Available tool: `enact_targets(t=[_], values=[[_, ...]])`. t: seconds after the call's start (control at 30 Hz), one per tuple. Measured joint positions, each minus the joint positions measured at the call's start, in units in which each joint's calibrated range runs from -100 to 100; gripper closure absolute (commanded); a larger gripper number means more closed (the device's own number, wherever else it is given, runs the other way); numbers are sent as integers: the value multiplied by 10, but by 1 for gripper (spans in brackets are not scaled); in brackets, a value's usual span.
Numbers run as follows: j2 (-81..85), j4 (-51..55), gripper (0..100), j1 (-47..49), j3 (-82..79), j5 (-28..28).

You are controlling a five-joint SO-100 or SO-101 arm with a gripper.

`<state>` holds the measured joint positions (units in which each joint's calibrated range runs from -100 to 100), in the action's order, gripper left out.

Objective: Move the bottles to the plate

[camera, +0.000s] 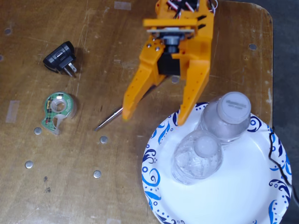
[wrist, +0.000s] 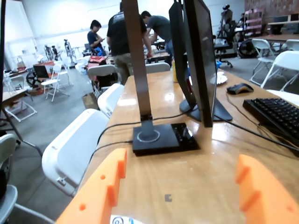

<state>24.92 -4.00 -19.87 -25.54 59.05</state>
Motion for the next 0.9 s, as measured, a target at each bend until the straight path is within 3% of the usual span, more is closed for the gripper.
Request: enact_targets(t=[0.1,0.3,0.67,0.9], values=[[65,90,99,-10,-16,-1],[197,201,99,-3,-103,-1],[461,208,99,-34,-383,-2],[652,211,99,-58,-546,-54]])
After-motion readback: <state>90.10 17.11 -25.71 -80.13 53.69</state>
